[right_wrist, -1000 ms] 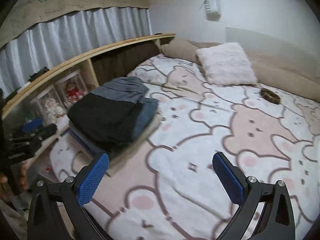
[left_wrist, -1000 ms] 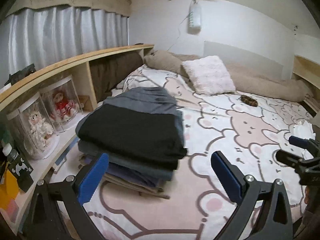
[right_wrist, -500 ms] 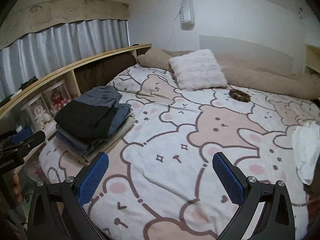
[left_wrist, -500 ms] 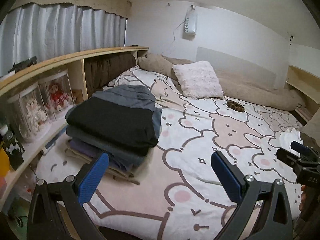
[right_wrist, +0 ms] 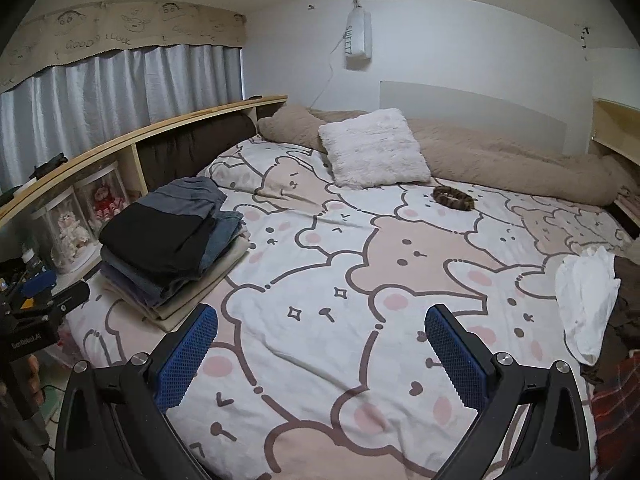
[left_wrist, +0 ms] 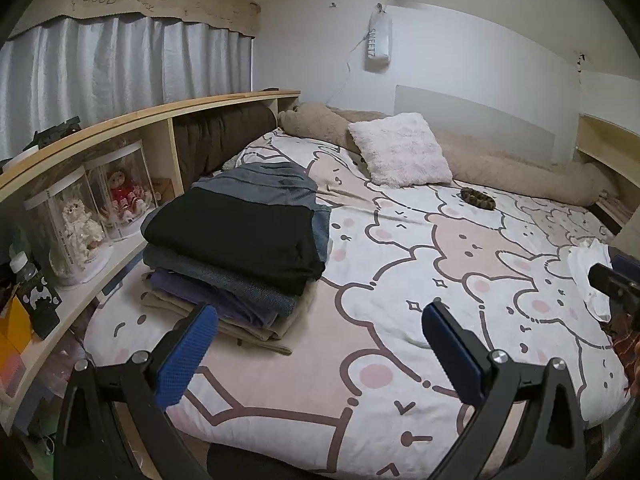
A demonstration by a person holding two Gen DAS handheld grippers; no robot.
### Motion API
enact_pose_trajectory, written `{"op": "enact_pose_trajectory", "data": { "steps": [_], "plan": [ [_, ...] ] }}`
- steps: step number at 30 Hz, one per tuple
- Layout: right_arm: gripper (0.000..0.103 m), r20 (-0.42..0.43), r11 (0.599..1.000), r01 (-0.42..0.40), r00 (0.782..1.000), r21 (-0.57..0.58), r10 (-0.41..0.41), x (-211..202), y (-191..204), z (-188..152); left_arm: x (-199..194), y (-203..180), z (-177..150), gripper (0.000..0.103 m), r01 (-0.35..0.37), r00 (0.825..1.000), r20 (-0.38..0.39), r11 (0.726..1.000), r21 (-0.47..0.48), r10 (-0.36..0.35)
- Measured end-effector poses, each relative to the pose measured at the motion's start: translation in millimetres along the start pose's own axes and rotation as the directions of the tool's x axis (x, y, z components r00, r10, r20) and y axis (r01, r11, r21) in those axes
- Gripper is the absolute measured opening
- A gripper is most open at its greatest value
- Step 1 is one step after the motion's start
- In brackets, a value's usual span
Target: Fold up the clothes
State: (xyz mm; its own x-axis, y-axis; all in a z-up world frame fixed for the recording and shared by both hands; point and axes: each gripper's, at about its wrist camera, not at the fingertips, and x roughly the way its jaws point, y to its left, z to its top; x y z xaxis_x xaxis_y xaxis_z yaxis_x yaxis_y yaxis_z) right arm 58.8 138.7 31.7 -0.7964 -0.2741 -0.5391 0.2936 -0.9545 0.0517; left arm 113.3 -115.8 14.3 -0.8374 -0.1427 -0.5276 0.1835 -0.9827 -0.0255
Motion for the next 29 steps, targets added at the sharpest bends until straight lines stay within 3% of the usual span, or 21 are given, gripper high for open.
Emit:
{"op": "enact_pose_trajectory", "data": {
  "steps": [29],
  "plan": [
    [0.103,-0.040,0.999,0.041,0.998,-0.005,-0.041,3.2,-3.3,-4.1,0.9,-8.8,-3.1,0.103,0.033,0.999,-0.019,0.999,0.016,-0.032]
  ]
}}
